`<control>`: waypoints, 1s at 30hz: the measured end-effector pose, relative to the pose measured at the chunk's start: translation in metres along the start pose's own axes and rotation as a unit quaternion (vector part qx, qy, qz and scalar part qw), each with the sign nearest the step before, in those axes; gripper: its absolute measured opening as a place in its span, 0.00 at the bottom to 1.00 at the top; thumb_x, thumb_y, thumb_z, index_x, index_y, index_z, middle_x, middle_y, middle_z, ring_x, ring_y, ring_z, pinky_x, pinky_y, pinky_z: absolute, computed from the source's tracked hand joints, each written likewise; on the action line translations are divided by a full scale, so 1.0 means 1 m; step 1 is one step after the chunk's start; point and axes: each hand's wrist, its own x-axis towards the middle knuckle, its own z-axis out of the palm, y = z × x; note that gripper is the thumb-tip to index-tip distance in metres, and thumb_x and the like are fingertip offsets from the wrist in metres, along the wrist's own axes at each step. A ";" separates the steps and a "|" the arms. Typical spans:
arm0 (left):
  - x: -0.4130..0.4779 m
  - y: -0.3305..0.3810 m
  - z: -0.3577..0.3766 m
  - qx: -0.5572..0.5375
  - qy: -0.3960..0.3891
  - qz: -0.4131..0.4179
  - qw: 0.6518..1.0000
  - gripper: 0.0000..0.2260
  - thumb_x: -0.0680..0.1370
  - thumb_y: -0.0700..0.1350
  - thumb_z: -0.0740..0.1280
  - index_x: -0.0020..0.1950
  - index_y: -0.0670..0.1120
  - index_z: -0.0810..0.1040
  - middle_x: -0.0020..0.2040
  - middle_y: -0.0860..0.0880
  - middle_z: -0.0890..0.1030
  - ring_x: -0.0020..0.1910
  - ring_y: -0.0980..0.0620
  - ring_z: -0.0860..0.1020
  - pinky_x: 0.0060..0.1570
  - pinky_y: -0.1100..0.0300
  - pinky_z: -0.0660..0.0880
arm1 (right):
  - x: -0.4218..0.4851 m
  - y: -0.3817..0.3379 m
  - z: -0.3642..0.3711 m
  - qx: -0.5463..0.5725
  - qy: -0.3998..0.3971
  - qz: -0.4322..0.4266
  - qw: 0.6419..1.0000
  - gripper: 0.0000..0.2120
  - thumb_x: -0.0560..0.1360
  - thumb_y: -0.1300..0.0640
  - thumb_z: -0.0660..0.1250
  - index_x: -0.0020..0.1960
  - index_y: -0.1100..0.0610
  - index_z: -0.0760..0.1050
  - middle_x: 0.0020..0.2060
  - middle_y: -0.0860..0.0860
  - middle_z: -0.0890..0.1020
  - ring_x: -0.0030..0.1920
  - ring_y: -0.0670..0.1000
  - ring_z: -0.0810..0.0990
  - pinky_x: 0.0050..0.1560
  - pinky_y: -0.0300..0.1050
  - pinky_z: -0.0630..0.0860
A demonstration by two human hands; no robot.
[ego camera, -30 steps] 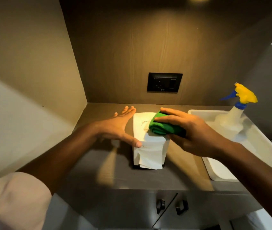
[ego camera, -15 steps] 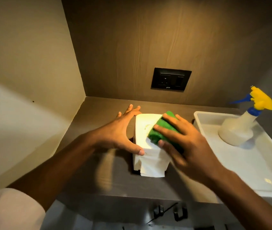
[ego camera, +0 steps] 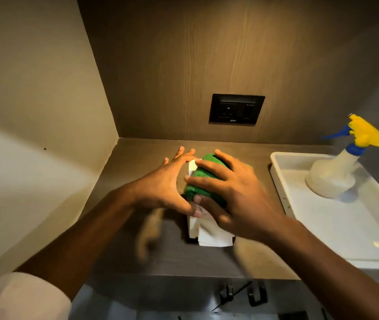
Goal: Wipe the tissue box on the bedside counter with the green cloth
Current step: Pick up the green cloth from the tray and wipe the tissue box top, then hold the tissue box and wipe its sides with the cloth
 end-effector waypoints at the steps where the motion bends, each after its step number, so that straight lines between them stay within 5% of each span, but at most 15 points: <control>1: 0.000 0.000 0.000 -0.016 0.002 0.012 1.000 0.62 0.51 0.67 0.79 0.74 0.67 0.43 0.81 0.55 0.43 0.79 0.44 0.44 0.75 0.38 0.54 | 0.014 0.000 -0.001 -0.005 -0.017 -0.002 1.000 0.21 0.76 0.40 0.59 0.68 0.39 0.69 0.73 0.46 0.68 0.76 0.59 0.57 0.69 0.64 0.61; 5: -0.002 -0.001 0.006 -0.105 0.011 0.066 0.992 0.58 0.54 0.61 0.82 0.77 0.52 0.54 0.74 0.52 0.67 0.73 0.55 0.67 0.72 0.48 0.66 | 0.040 0.008 0.003 -0.010 -0.035 0.061 0.997 0.22 0.76 0.37 0.57 0.70 0.38 0.66 0.75 0.46 0.66 0.76 0.59 0.56 0.69 0.69 0.60; 8: -0.003 -0.005 0.010 -0.110 0.016 0.035 0.993 0.60 0.50 0.64 0.81 0.75 0.58 0.54 0.80 0.51 0.54 0.77 0.55 0.57 0.74 0.59 0.59 | 0.035 0.015 0.008 -0.012 0.011 0.138 0.990 0.24 0.76 0.35 0.56 0.69 0.39 0.66 0.73 0.47 0.69 0.73 0.58 0.62 0.64 0.64 0.68; 11: -0.003 -0.005 0.009 -0.108 0.005 0.033 0.994 0.61 0.48 0.65 0.81 0.74 0.63 0.52 0.81 0.54 0.45 0.76 0.55 0.54 0.64 0.68 0.59 | 0.028 0.023 0.009 0.045 0.063 0.200 0.977 0.22 0.76 0.39 0.60 0.68 0.44 0.70 0.69 0.50 0.74 0.67 0.55 0.71 0.63 0.57 0.72; 15: -0.002 0.002 0.006 -0.085 -0.012 0.009 0.996 0.63 0.50 0.63 0.81 0.77 0.61 0.48 0.81 0.53 0.45 0.78 0.49 0.52 0.67 0.61 0.56 | 0.000 0.030 0.008 0.168 0.180 0.250 0.936 0.20 0.76 0.46 0.67 0.66 0.50 0.74 0.60 0.50 0.81 0.56 0.46 0.76 0.57 0.45 0.76; 21: -0.005 0.027 -0.008 0.051 -0.018 -0.016 0.998 0.68 0.47 0.71 0.77 0.77 0.61 0.41 0.80 0.54 0.36 0.79 0.45 0.41 0.77 0.44 0.45 | -0.067 0.043 0.014 0.348 0.218 0.323 0.853 0.19 0.73 0.45 0.70 0.62 0.47 0.78 0.51 0.43 0.84 0.50 0.37 0.80 0.52 0.41 0.81; 27: 0.017 0.073 0.008 0.241 -0.043 0.027 0.969 0.66 0.50 0.84 0.56 0.77 0.53 0.34 0.75 0.59 0.32 0.69 0.61 0.31 0.70 0.53 0.32 | -0.088 0.048 0.034 0.481 0.301 0.362 0.740 0.18 0.73 0.47 0.71 0.61 0.47 0.79 0.50 0.47 0.86 0.50 0.46 0.84 0.53 0.50 0.82; 30: 0.020 0.077 0.023 0.289 -0.021 0.019 0.957 0.62 0.53 0.85 0.48 0.78 0.51 0.36 0.80 0.54 0.37 0.74 0.61 0.36 0.74 0.49 0.32 | -0.093 0.045 0.047 0.529 0.317 0.345 0.707 0.13 0.73 0.44 0.69 0.57 0.36 0.78 0.50 0.43 0.85 0.51 0.41 0.83 0.50 0.41 0.81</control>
